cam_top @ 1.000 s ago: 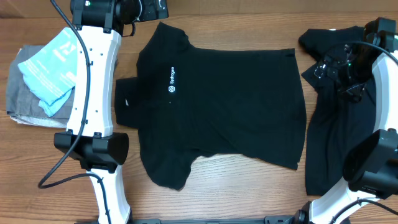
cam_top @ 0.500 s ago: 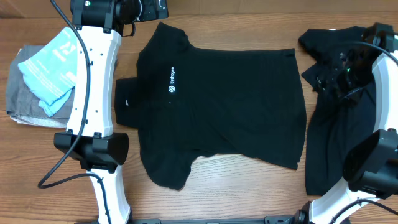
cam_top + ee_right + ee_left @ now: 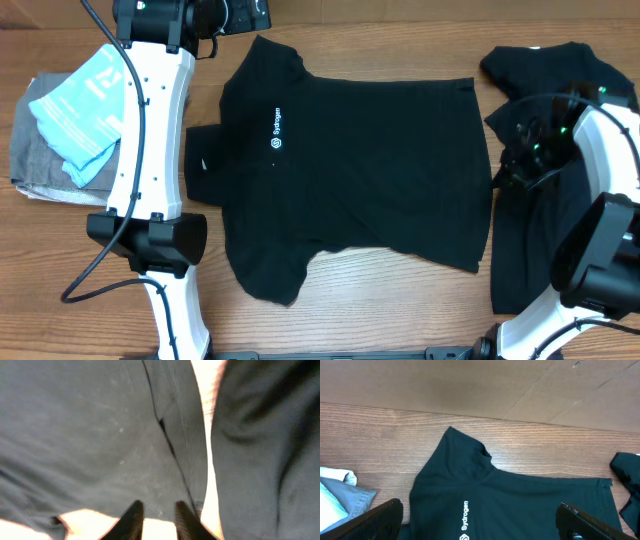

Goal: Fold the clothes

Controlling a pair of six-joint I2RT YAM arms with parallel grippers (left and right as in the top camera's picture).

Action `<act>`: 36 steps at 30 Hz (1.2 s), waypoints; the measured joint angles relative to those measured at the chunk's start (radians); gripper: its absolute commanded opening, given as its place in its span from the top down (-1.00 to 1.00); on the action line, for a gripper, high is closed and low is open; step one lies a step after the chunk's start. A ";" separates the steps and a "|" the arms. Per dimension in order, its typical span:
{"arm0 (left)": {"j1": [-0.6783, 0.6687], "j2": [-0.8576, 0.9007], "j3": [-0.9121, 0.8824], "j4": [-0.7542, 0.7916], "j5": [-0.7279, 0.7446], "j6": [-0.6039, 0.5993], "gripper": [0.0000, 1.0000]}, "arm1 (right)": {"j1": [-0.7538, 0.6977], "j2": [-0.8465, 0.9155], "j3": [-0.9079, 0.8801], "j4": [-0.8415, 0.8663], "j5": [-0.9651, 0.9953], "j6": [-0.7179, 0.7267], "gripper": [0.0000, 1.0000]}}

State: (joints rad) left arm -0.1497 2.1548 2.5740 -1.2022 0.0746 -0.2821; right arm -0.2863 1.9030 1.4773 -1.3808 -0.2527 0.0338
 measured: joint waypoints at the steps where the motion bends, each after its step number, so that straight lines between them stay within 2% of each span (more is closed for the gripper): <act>1: 0.000 0.000 0.000 0.000 0.000 0.000 -1.00 | 0.000 0.000 -0.025 0.031 -0.002 0.000 0.07; 2: 0.000 0.000 0.000 0.000 0.000 0.000 -1.00 | 0.000 0.000 -0.058 0.071 -0.006 -0.011 -0.08; 3: 0.000 0.000 0.000 0.000 0.000 0.000 -1.00 | 0.000 0.000 -0.078 0.100 -0.009 -0.006 -0.12; 8: 0.000 0.000 0.000 -0.001 0.000 0.000 -1.00 | 0.000 0.000 -0.175 0.247 -0.041 -0.012 -0.16; 17: 0.000 0.000 0.000 -0.002 0.000 0.000 -1.00 | 0.000 0.000 -0.277 0.401 -0.084 -0.012 -0.04; 31: 0.000 0.000 0.000 -0.002 0.000 0.000 -1.00 | 0.023 -0.002 -0.336 0.477 -0.141 -0.031 0.12; 34: 0.000 0.000 0.000 -0.002 0.000 0.000 -1.00 | 0.028 -0.003 -0.341 0.488 -0.143 -0.034 0.20; 36: 0.000 0.000 0.000 -0.002 0.000 0.000 -1.00 | 0.028 -0.003 -0.342 0.490 -0.143 -0.035 0.35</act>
State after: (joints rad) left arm -0.1497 2.1548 2.5740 -1.2041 0.0746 -0.2821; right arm -0.2581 1.8996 1.1351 -0.8906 -0.3958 -0.0010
